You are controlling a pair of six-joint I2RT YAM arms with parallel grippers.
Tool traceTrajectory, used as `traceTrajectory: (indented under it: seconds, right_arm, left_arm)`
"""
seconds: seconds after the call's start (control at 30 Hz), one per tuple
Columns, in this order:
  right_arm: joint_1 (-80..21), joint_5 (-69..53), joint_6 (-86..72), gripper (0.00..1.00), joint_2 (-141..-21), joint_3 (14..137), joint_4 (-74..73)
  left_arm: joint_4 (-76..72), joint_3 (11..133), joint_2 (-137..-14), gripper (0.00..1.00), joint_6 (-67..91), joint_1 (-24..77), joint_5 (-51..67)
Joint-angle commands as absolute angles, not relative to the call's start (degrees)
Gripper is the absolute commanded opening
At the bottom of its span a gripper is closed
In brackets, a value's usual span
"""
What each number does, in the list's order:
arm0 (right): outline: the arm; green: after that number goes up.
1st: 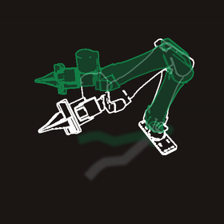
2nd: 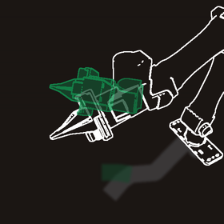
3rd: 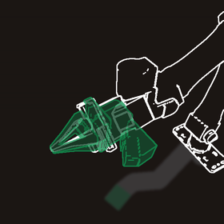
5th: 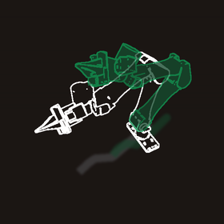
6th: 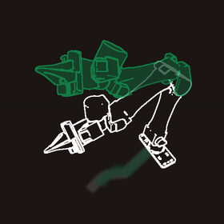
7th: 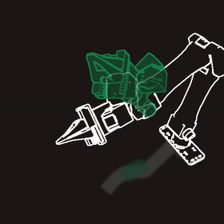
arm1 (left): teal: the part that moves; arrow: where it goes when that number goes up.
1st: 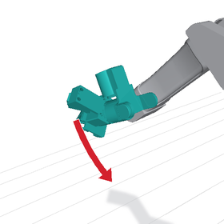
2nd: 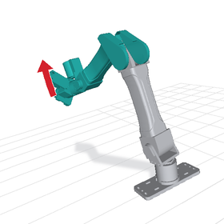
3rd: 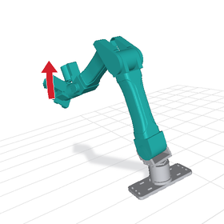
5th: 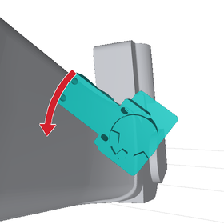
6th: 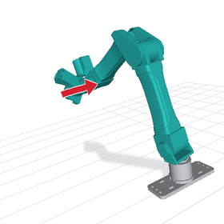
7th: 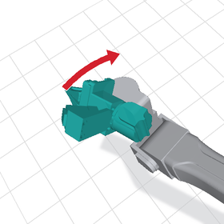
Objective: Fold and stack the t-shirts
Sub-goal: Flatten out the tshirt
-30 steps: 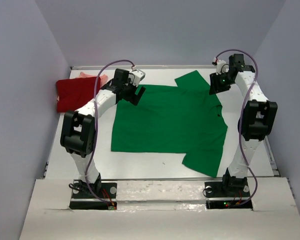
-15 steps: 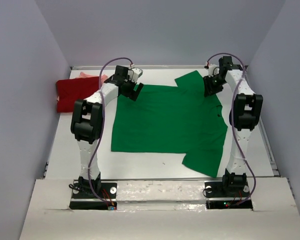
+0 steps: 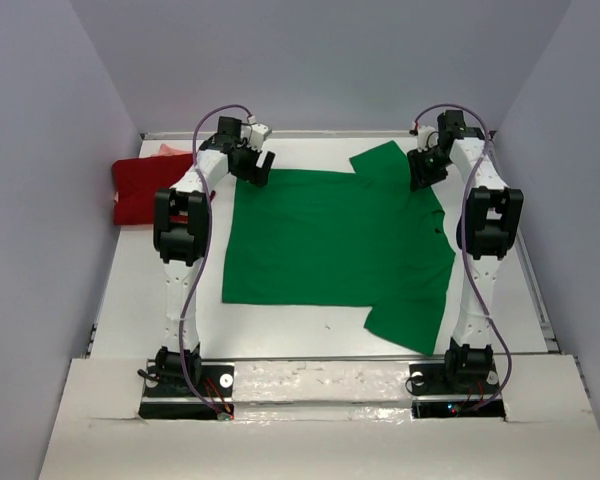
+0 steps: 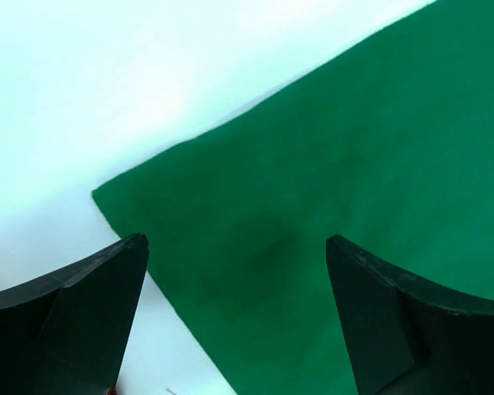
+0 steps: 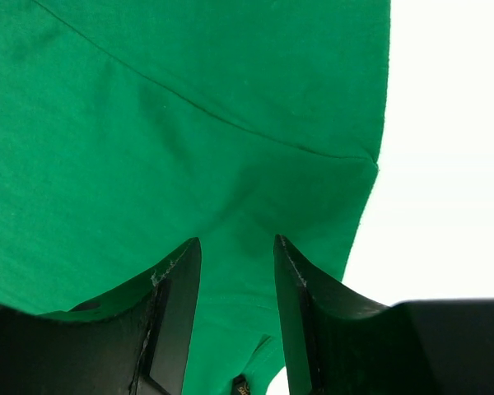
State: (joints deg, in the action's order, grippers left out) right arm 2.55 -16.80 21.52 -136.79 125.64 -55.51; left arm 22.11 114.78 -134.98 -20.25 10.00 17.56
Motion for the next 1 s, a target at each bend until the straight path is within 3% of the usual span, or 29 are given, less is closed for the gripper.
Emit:
traceTrajectory:
  seconds: [0.0, 0.4, 0.73, 0.83, 0.97]
  right_arm:
    - [2.11, -15.73, 21.80, 0.47, -137.63, 127.53, -55.81]
    - [1.58, -17.22, 20.39, 0.47, -141.24, 132.72, -57.48]
    - [1.58, -16.61, 20.65, 0.47, -142.03, 132.28, -57.31]
    - [1.05, -15.91, 20.57, 0.47, -142.56, 132.71, -57.22]
    - [1.05, -15.03, 20.30, 0.48, -143.87, 134.29, -57.30]
  left_arm:
    - [26.81, 117.86, -134.56, 0.99, -19.25, 9.76, 23.55]
    - [30.23, 118.47, -137.36, 0.99, -19.69, 9.58, 23.12]
    - [36.56, 130.85, -145.10, 0.99, -18.99, 9.23, 18.99]
    - [36.21, 131.31, -145.20, 0.96, -17.93, 9.23, 15.57]
    - [35.68, 130.96, -144.84, 0.99, -18.28, 9.23, 12.84]
